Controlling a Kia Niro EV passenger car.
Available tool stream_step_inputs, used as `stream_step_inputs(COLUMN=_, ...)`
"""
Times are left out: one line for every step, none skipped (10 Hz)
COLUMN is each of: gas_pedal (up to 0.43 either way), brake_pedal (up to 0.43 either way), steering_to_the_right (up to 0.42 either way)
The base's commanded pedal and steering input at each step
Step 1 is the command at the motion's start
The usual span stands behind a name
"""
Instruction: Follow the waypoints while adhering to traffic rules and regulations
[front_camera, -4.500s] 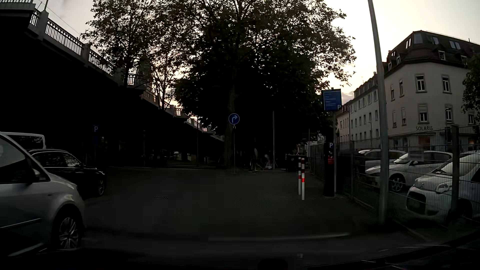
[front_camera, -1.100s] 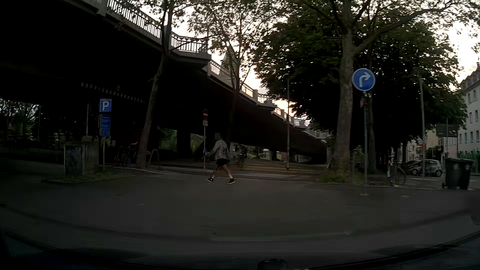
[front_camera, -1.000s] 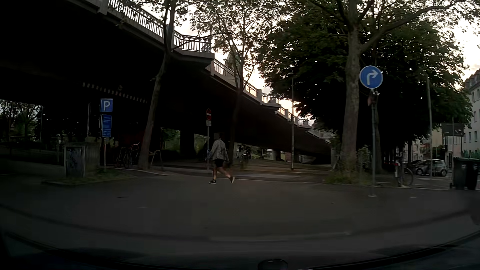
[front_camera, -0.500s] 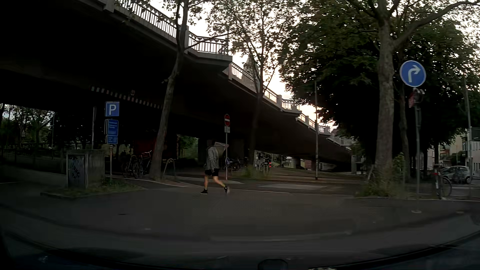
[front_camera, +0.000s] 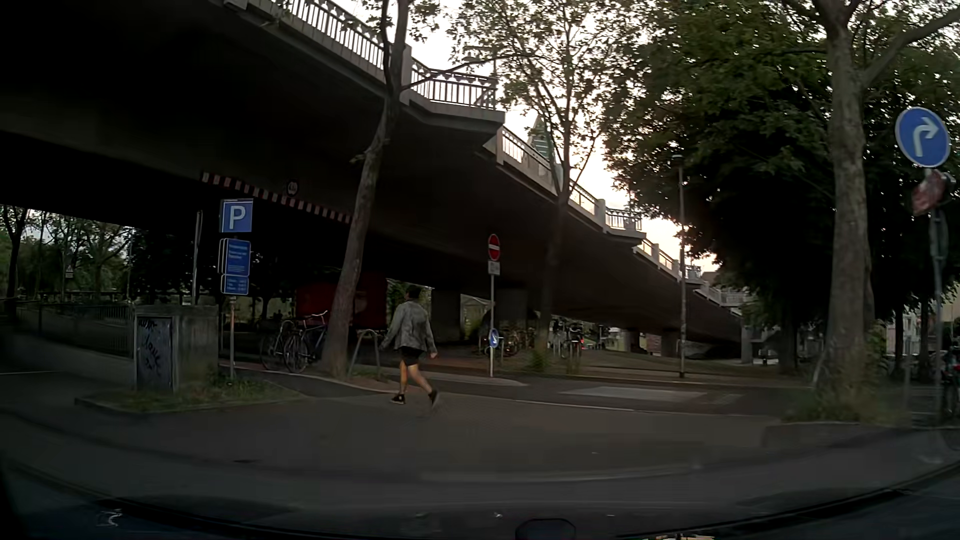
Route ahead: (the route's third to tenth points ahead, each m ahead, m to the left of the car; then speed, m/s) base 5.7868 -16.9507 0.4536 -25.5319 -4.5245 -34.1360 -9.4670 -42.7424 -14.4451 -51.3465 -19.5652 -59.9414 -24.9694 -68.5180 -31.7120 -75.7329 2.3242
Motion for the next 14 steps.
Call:
stream_step_inputs(gas_pedal=0.000, brake_pedal=0.000, steering_to_the_right=-0.236)
stream_step_inputs(gas_pedal=0.000, brake_pedal=0.000, steering_to_the_right=-0.243)
stream_step_inputs(gas_pedal=0.000, brake_pedal=0.000, steering_to_the_right=-0.244)
stream_step_inputs(gas_pedal=0.000, brake_pedal=0.000, steering_to_the_right=-0.236)
stream_step_inputs(gas_pedal=0.000, brake_pedal=0.000, steering_to_the_right=-0.225)
stream_step_inputs(gas_pedal=0.000, brake_pedal=0.000, steering_to_the_right=-0.207)
stream_step_inputs(gas_pedal=0.000, brake_pedal=0.000, steering_to_the_right=-0.190)
stream_step_inputs(gas_pedal=0.000, brake_pedal=0.000, steering_to_the_right=-0.171)
stream_step_inputs(gas_pedal=0.000, brake_pedal=0.006, steering_to_the_right=-0.158)
stream_step_inputs(gas_pedal=0.000, brake_pedal=0.006, steering_to_the_right=-0.147)
stream_step_inputs(gas_pedal=0.000, brake_pedal=0.043, steering_to_the_right=-0.127)
stream_step_inputs(gas_pedal=0.000, brake_pedal=0.061, steering_to_the_right=-0.106)
stream_step_inputs(gas_pedal=0.000, brake_pedal=0.079, steering_to_the_right=-0.087)
stream_step_inputs(gas_pedal=0.000, brake_pedal=0.085, steering_to_the_right=-0.066)
